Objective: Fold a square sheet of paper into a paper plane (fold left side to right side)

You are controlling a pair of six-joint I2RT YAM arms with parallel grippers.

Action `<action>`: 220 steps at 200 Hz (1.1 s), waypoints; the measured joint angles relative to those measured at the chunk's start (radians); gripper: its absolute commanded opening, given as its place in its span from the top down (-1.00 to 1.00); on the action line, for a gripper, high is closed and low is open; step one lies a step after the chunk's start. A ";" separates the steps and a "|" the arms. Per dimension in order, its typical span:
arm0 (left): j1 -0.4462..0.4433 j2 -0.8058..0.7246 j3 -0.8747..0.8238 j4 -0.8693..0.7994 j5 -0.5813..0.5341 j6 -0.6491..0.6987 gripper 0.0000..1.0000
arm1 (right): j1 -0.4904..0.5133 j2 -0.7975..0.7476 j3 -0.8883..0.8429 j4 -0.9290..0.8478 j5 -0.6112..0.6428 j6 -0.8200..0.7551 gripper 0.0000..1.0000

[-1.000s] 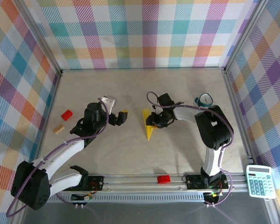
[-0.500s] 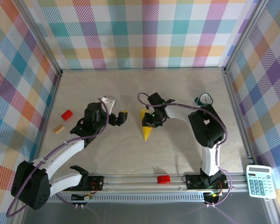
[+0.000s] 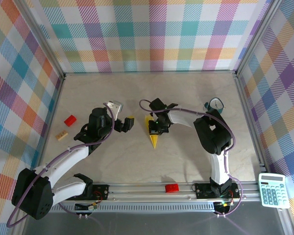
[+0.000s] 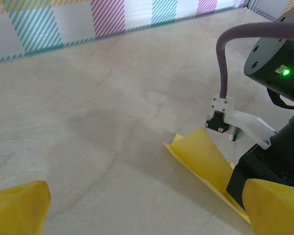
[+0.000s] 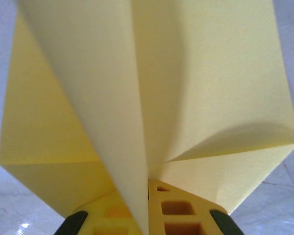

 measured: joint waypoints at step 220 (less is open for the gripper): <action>0.000 0.000 0.000 0.000 0.015 -0.023 -0.99 | -0.210 0.382 0.712 -0.477 0.293 -0.167 0.78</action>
